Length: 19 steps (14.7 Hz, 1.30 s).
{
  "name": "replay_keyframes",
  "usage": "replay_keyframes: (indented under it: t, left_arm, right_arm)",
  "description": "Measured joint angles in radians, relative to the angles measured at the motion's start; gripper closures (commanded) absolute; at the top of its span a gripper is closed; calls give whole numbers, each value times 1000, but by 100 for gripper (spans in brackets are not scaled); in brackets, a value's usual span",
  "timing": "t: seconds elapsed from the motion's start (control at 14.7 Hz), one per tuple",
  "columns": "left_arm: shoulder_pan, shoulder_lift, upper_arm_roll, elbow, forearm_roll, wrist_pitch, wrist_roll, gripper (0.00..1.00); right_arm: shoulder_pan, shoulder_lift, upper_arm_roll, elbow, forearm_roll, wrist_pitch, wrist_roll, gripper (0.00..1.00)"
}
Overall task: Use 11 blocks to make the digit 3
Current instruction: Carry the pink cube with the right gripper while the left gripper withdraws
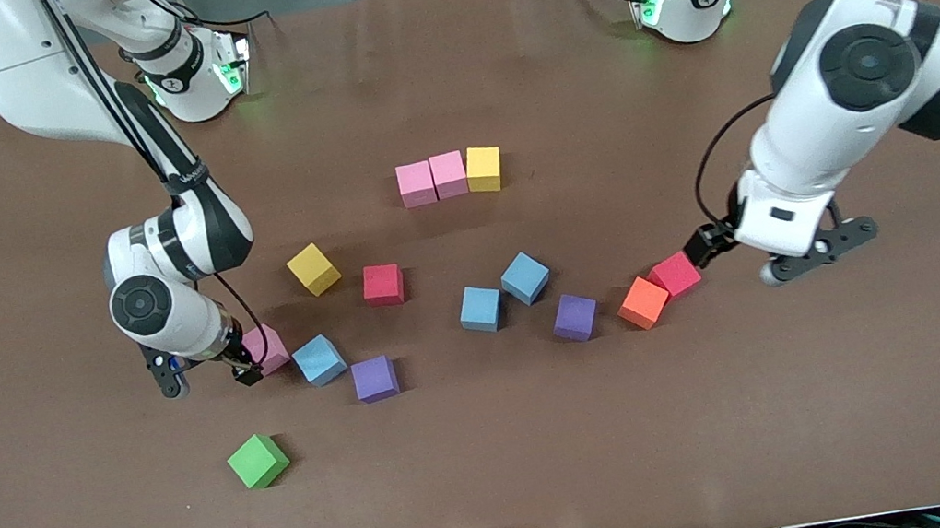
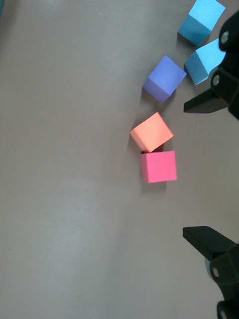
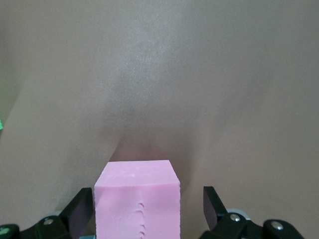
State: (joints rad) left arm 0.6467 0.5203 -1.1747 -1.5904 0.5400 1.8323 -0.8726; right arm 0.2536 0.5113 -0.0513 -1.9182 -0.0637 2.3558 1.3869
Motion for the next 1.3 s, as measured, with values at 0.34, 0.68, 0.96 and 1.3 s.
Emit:
replay_keyframes:
  t: [0.34, 0.68, 0.96, 1.3]
  left_arm:
    - [104, -1, -23, 65, -9, -22, 109, 0]
    - [159, -2, -38, 130, -14, -43, 193, 0]
    - [162, -2, -38, 130, -14, -98, 278, 0]
    - [174, -1, -3, 130, -14, -108, 395, 0]
  right_arm:
    - [4, 17, 3, 5, 0, 28, -2, 35]
    - [9, 22, 4, 9, -1, 39, -46, 99]
    - [10, 22, 15, 15, 0, 18, -212, 100]
    - [15, -48, 75, 44, 1, -169, -578, 100]
